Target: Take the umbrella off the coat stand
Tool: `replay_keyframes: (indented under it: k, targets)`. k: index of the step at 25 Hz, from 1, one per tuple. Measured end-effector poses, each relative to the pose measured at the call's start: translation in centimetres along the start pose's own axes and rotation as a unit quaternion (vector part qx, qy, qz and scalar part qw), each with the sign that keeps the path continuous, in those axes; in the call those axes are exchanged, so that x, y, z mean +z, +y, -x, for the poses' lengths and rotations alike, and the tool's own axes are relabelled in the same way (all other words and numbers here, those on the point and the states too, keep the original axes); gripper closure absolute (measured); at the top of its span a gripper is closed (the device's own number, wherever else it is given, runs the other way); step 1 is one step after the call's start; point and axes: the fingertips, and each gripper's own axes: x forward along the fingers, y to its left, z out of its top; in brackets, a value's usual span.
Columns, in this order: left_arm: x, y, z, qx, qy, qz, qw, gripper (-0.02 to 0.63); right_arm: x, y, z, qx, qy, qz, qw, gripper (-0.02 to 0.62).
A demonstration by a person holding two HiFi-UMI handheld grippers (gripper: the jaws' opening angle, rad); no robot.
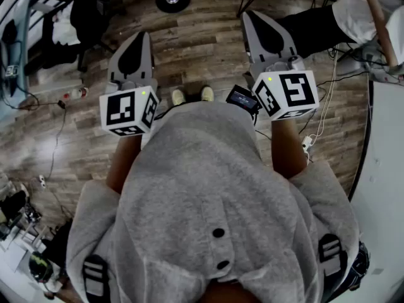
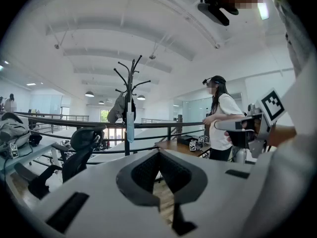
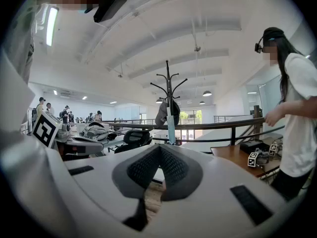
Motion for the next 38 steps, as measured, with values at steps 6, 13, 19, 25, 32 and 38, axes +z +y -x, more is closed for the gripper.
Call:
replay_keyframes:
  k: [6, 13, 19, 25, 32, 38]
  targets:
    - [-0.8, -2.1, -1.6, 0.004, -0.002, 0.013, 0.9999, 0.591, -0.9, -3.0, 0.7, -0.005, -0.002, -0.003, 1.0, 0.584]
    - [-0.1, -3.1, -2.7, 0.014, 0.001, 0.006, 0.9999, 0.591, -1.1, -4.6, 0.3, 0.01, -0.001, -0.026, 1.0, 0.583]
    - [0.2, -3.5, -2.4, 0.029, 0.001, 0.003, 0.9996, 0.591, -1.6, -5.3, 0.6, 0.02, -0.002, -0.039, 0.999, 0.583]
    - [0.5, -3.6, -2.1, 0.043, -0.008, -0.001, 0.999, 0.591, -2.2, -4.6, -0.3, 0.047, 0.001, -0.037, 0.998, 0.583]
    - [0.5, -3.5, -1.6, 0.041, -0.008, -0.003, 0.9991, 0.591, -1.9, -3.1, -0.1, 0.081, -0.005, -0.031, 0.996, 0.583]
    - [0.7, -2.4, -2.6, 0.033, -0.017, -0.005, 0.9993, 0.591, -1.9, -3.0, -1.4, 0.074, -0.009, -0.026, 0.997, 0.583]
